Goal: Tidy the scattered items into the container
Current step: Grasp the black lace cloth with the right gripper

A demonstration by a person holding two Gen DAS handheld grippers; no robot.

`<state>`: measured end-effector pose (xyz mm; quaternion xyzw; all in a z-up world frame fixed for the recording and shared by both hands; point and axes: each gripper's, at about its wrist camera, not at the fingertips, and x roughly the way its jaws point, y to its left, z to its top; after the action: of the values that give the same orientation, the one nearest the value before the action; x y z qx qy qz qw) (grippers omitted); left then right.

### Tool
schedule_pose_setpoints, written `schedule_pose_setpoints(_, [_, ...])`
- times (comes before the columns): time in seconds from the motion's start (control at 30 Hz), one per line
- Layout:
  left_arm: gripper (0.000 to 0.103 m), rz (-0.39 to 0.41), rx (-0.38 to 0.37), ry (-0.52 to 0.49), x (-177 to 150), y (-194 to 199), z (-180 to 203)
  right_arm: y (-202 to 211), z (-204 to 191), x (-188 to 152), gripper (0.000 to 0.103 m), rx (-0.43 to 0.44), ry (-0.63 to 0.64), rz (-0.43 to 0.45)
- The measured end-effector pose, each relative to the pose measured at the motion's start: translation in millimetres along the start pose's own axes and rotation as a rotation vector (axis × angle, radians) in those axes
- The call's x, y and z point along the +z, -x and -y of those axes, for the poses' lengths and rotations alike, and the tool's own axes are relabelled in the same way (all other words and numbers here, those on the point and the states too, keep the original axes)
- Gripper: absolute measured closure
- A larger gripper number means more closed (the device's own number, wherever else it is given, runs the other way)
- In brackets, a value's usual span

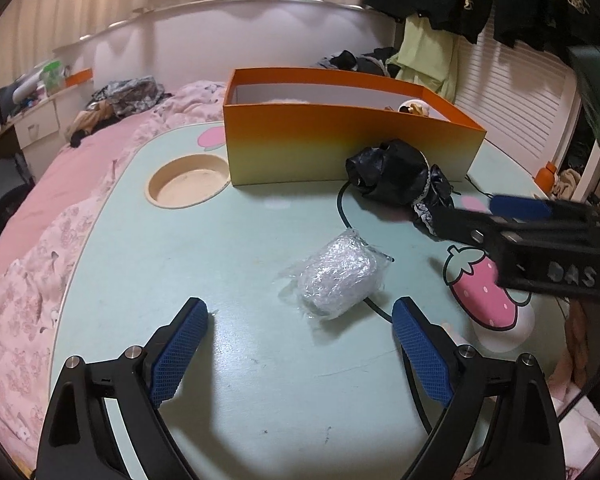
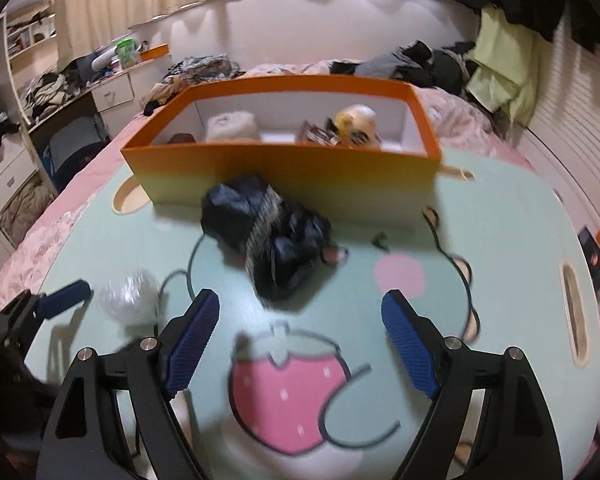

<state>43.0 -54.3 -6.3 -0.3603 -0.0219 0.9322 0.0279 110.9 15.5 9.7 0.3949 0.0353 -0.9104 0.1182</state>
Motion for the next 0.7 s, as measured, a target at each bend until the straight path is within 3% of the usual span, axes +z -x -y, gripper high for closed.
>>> schedule_pose_setpoints(0.23, [0.010,0.000,-0.002,0.003,0.2,-0.4,0.2,-21.1,-9.9,23.4,0.021,-0.008,0.035,-0.017])
schedule_pose_setpoints(0.3, [0.010,0.001,-0.005,0.003,0.2,-0.3,0.4,-25.1,-8.6,22.7,0.065,0.000,0.025,-0.025])
schedule_pose_setpoints(0.33, [0.010,0.001,-0.012,0.001,0.3,-0.3,0.6,-25.8,-7.0,20.9,0.074,-0.001,0.014,-0.035])
schedule_pose_setpoints(0.53, [0.010,-0.010,-0.043,-0.007,5.0,-0.7,-0.4,0.2,6.6,2.9,0.076,0.068,-0.046,0.008])
schedule_pose_setpoints(0.7, [0.010,0.010,-0.020,-0.017,13.1,-0.4,0.3,23.4,19.2,-10.7,0.076,0.078,-0.109,0.049])
